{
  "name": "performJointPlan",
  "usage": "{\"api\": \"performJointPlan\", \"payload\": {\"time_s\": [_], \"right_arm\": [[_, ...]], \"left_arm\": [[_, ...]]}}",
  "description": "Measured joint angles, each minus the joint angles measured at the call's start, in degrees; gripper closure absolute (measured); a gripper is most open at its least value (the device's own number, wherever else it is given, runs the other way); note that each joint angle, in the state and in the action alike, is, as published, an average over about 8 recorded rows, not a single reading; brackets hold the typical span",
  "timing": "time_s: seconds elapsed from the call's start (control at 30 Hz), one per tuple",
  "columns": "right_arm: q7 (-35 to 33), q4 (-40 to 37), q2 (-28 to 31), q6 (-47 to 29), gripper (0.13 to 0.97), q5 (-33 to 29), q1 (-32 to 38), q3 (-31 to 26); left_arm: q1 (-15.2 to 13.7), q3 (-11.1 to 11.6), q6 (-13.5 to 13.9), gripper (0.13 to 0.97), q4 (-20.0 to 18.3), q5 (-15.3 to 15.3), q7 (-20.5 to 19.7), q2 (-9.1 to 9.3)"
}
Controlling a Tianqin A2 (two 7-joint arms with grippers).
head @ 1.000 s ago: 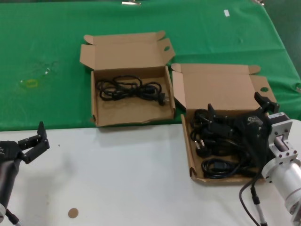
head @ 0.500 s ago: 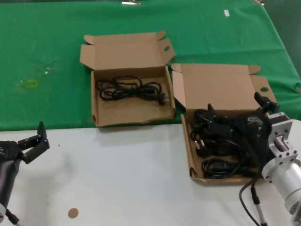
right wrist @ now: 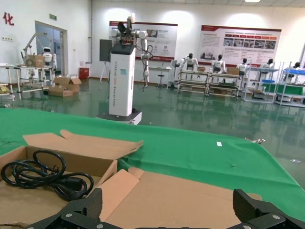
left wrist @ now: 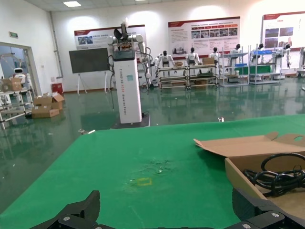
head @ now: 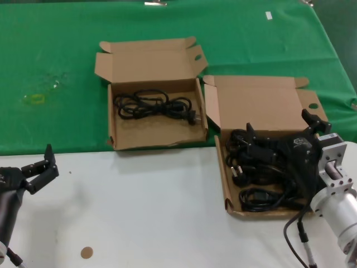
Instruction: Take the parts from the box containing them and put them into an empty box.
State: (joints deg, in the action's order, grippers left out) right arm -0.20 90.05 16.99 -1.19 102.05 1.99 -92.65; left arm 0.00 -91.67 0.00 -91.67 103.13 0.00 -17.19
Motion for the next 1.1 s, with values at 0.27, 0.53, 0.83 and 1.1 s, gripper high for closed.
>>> {"api": "performJointPlan", "payload": {"time_s": [0.27, 0.53, 0.83, 1.1], "right_arm": [[0.0, 0.0, 0.0, 0.0, 0.129, 0.0, 0.0, 0.0], [0.0, 0.0, 0.0, 0.0, 0.129, 0.0, 0.0, 0.0], [0.0, 0.0, 0.0, 0.0, 0.129, 0.0, 0.0, 0.0], [0.0, 0.0, 0.0, 0.0, 0.129, 0.0, 0.0, 0.0]], "left_arm": [[0.0, 0.0, 0.0, 0.132, 0.0, 0.0, 0.0, 0.0], [0.0, 0.0, 0.0, 0.132, 0.0, 0.0, 0.0, 0.0], [0.0, 0.0, 0.0, 0.132, 0.0, 0.0, 0.0, 0.0], [0.0, 0.0, 0.0, 0.132, 0.0, 0.0, 0.0, 0.0]]}}
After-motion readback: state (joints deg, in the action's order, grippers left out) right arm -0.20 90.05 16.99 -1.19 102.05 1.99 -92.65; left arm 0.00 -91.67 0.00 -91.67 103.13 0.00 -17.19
